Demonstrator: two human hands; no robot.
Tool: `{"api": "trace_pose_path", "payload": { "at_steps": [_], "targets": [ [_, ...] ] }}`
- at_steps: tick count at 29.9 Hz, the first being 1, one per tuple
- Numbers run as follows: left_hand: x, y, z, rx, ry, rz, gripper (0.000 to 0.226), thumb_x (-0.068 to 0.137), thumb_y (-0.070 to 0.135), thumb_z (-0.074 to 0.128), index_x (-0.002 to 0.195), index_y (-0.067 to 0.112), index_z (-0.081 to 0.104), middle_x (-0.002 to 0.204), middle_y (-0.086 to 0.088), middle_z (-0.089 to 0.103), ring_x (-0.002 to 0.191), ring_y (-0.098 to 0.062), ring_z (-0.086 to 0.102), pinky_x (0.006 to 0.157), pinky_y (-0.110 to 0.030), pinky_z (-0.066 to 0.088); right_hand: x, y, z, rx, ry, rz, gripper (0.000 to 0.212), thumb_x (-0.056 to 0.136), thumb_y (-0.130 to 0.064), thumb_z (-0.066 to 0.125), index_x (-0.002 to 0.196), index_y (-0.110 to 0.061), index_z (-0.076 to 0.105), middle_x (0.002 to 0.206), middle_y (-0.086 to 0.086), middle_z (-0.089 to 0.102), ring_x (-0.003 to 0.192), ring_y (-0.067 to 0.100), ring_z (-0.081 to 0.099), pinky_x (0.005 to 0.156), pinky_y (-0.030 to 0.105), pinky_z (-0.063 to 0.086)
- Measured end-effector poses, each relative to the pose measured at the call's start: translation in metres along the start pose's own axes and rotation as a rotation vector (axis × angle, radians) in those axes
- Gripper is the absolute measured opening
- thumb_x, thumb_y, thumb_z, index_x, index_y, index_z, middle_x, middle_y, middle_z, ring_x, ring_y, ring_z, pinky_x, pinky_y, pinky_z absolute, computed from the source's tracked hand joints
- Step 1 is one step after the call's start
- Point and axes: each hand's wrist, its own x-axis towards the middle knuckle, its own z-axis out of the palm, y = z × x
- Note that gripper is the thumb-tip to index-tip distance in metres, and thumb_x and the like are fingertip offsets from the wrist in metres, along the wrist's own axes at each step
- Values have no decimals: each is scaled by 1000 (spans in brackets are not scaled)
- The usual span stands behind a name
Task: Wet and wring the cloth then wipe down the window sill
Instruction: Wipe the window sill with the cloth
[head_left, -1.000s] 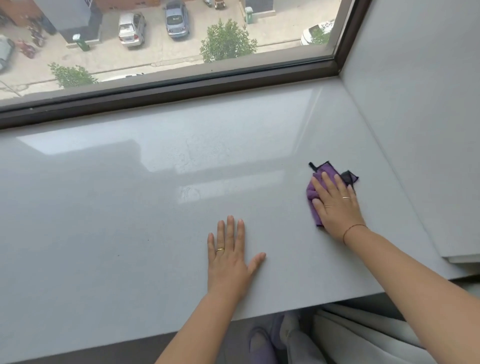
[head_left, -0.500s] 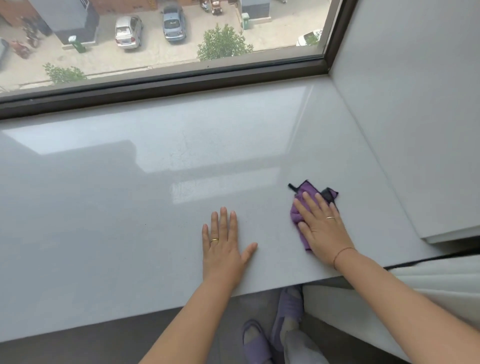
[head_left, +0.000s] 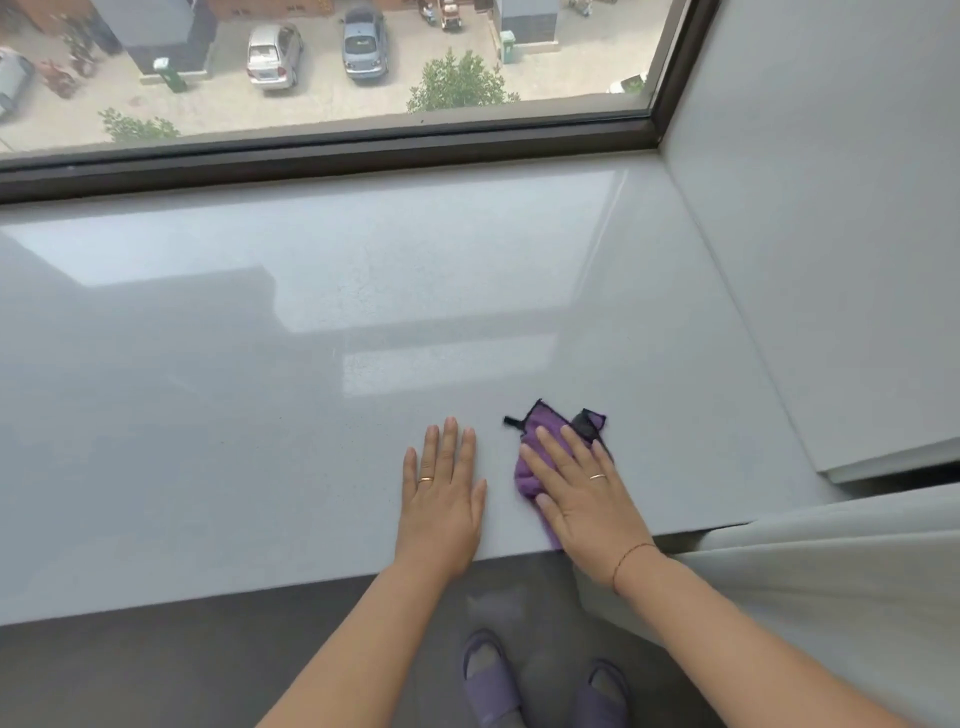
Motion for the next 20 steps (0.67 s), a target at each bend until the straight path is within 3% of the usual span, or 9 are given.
{"api": "trace_pose_path", "payload": {
  "at_steps": [3, 6, 8, 11, 14, 18, 20],
  "targets": [
    [-7, 8, 3, 4, 37, -33, 58, 102, 35, 13, 142, 21, -26, 148, 1, -36, 136, -20, -35, 112, -39, -23, -10, 43, 0, 40, 26, 309, 53, 100, -37, 24, 150, -32, 5, 159, -5, -8, 147, 20, -9, 117, 38, -8],
    [-20, 22, 10, -11, 50, -47, 57, 102, 34, 12, 143, 21, -26, 149, 1, -35, 137, -20, -34, 111, -39, -24, -10, 23, 0, 86, 31, 509, 56, 100, -38, 25, 150, -31, 1, 160, -4, -10, 147, 21, -11, 116, 42, -8],
    [-27, 29, 14, -4, 40, -56, 58, 102, 33, 14, 142, 21, -26, 150, 0, -33, 138, -22, -31, 110, -39, -23, -9, -15, 6, 108, 28, 399, 57, 100, -39, 24, 150, -33, -3, 159, -5, -15, 145, 24, -18, 114, 42, -15],
    [-36, 32, 17, 27, 30, -82, 59, 101, 30, 16, 138, 19, -30, 152, -2, -31, 139, -25, -29, 112, -42, -20, -22, -52, 16, 91, -24, 69, 54, 100, -38, 15, 148, -35, -10, 151, -11, -27, 141, 23, -28, 109, 37, -28],
    [-45, 29, 16, 36, 28, -79, 56, 102, 33, 13, 138, 20, -29, 152, 0, -29, 138, -24, -30, 112, -41, -20, -29, -28, 11, 40, -37, -73, 58, 91, -45, -3, 147, -34, -8, 150, -12, -24, 141, 22, -25, 113, 36, -20],
    [-49, 33, 13, 36, 53, -74, 58, 102, 32, 14, 144, 18, -22, 156, 0, -24, 143, -23, -23, 113, -39, -19, -43, 30, 3, 31, -12, 91, 64, 86, -49, -3, 148, -33, 4, 158, -7, -7, 147, 21, -8, 115, 35, -12],
    [-47, 42, 14, 29, 49, -48, 57, 102, 32, 13, 144, 18, -23, 156, 0, -24, 143, -23, -23, 113, -39, -20, -56, 58, 1, -4, -31, 212, 69, 82, -52, -8, 148, -35, 1, 158, -8, -10, 147, 17, -9, 115, 34, -11]
  ]
}}
